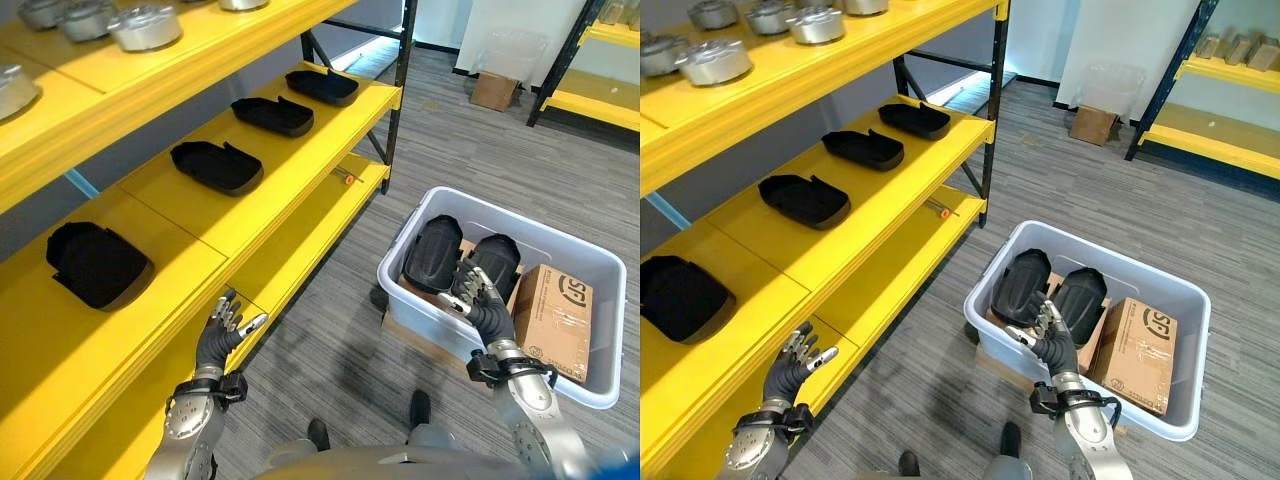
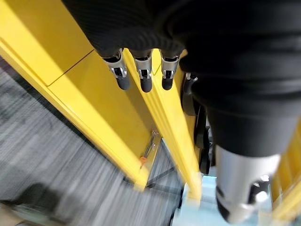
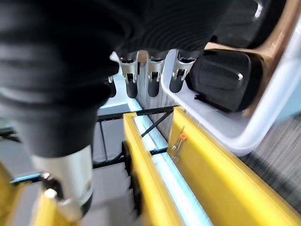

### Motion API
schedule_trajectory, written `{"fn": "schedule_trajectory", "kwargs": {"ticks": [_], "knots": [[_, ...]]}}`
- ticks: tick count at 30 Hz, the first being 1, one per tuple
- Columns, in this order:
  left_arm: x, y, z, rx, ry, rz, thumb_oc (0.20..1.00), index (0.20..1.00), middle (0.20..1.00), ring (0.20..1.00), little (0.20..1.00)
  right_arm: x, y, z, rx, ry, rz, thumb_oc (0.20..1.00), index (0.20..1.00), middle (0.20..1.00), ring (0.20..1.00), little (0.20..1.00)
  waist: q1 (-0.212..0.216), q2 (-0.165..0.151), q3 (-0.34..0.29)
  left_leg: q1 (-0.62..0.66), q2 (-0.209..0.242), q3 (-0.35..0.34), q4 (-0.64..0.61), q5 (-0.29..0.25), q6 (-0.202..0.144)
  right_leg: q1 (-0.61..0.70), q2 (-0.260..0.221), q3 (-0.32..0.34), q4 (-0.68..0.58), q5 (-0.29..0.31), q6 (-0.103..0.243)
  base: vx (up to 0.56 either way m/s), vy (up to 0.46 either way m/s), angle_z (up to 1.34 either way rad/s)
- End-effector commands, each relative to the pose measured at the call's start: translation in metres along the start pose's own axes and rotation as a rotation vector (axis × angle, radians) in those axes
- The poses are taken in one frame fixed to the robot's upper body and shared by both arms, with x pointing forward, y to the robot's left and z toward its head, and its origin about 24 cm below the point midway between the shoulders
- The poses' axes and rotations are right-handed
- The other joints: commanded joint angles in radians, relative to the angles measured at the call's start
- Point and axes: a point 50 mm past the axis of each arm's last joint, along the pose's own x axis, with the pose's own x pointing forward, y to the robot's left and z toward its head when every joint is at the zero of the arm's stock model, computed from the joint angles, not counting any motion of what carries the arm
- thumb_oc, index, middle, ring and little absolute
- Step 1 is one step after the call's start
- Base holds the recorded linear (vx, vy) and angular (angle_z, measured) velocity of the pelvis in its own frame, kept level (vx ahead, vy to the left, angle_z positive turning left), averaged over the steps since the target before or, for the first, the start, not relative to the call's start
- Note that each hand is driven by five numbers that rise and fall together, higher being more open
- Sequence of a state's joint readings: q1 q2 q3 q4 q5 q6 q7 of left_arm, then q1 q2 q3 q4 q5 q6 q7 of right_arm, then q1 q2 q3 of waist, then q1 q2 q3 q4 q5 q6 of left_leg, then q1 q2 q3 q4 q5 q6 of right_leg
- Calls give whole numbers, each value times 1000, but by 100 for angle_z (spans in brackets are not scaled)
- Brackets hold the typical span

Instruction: Move parts from the plastic box to the shelf.

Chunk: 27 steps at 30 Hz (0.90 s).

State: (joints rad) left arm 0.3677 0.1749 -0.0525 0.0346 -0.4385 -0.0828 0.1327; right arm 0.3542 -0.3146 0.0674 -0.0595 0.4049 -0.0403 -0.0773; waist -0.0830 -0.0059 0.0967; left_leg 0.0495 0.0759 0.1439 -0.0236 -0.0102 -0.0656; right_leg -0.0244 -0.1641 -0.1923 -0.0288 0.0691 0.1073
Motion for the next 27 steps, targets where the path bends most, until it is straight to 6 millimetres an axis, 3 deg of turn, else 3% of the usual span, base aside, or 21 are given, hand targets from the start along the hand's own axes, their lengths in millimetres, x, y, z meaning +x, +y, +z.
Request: {"fn": "schedule_trajectory", "kwargs": {"ticks": [1,6,8,10,12,13,14,15,17,18,19,20,22,25,27], "knots": [[9,4,38,154,-143,-101,1000,1000,1000,1000,1000,8,12,61,-21,-287,69,1000,1000,1000,1000,1000,1,25,13,30,37,-8,13,-45,-1,-71,35,3,34,-38,20,155,-341,4],[10,-1,34,149,-123,-123,1000,1000,1000,1000,1000,3,3,61,-28,-286,47,1000,1000,1000,1000,1000,-24,39,12,24,89,-7,74,-1,-24,-56,88,14,60,-97,-23,81,-206,-28],[9,0,35,146,-128,-121,1000,1000,1000,1000,1000,4,3,60,-28,-286,52,1000,1000,1000,1000,1000,-20,28,26,-24,109,-28,210,50,-26,-40,113,32,57,-105,-47,33,-240,-2],[8,0,35,145,-124,-122,1000,1000,1000,1000,1000,3,3,62,-26,-292,57,1000,1000,1000,1000,1000,10,-6,71,-136,60,-110,451,90,5,-7,128,67,47,-111,-82,6,-249,-24],[9,0,35,145,-125,-120,1000,1000,1000,1000,1000,4,2,62,-25,-292,47,1000,1000,1000,1000,1000,13,-22,80,-205,44,-114,432,67,25,0,114,72,41,-117,-79,20,-43,-63],[9,1,36,146,-127,-119,1000,1000,1000,1000,1000,4,1,62,-24,-294,40,1000,1000,1000,1000,1000,18,-24,81,-215,49,-118,372,52,27,9,109,81,35,-120,-68,169,133,-46],[7,2,35,146,-125,-112,1000,1000,1000,1000,1000,5,1,61,-27,-293,37,1000,1000,1000,1000,1000,32,-18,78,-204,59,-158,205,53,14,23,109,106,25,-127,-49,159,127,-30],[7,2,35,146,-125,-112,1000,1000,1000,1000,1000,5,1,62,-27,-293,37,1000,1000,1000,1000,1000,32,-20,77,-203,58,-157,195,61,14,21,108,106,24,-124,-49,186,170,-83],[8,0,36,156,-142,-117,1000,1000,1000,1000,1000,7,1,62,-49,-296,32,1000,1000,1000,1000,1000,57,8,76,-235,78,-278,1,175,-35,42,116,165,30,-148,-35,268,245,-102],[9,-2,35,155,-144,-124,1000,1000,1000,1000,1000,8,2,60,-58,-287,30,1000,1000,1000,1000,1000,56,23,71,-227,89,-286,0,186,-56,61,110,202,38,-166,-28,332,351,-64],[8,-2,33,147,-138,-121,1000,1000,1000,1000,1000,8,4,59,-52,-283,44,1000,1000,1000,1000,1000,54,29,68,-203,86,-282,8,148,-44,66,102,226,46,-175,-23,254,340,-137],[8,-2,33,143,-138,-127,1000,1000,1000,1000,1000,7,5,57,-49,-273,48,1000,1000,1000,1000,1000,45,39,59,-190,90,-251,-5,149,-54,66,97,231,43,-171,-20,228,370,-158],[10,-2,38,152,-155,-138,1000,1000,1000,1000,1000,8,7,54,-33,-262,52,1000,1000,1000,1000,1000,41,37,43,-158,65,-193,3,109,-36,73,52,243,18,-150,7,210,380,-123],[11,6,47,189,-172,-129,1000,1000,1000,1000,1000,12,16,54,-12,-258,81,1000,1000,1000,1000,1000,31,16,36,-139,46,-81,34,52,-4,28,-2,311,-2,-101,50,74,265,-105],[12,8,49,203,-176,-129,1000,1000,1000,1000,1000,13,18,56,-12,-265,92,1000,1000,1000,1000,1000,26,7,34,-138,41,-56,54,30,4,12,-12,325,-10,-88,60,19,124,-87]]}}
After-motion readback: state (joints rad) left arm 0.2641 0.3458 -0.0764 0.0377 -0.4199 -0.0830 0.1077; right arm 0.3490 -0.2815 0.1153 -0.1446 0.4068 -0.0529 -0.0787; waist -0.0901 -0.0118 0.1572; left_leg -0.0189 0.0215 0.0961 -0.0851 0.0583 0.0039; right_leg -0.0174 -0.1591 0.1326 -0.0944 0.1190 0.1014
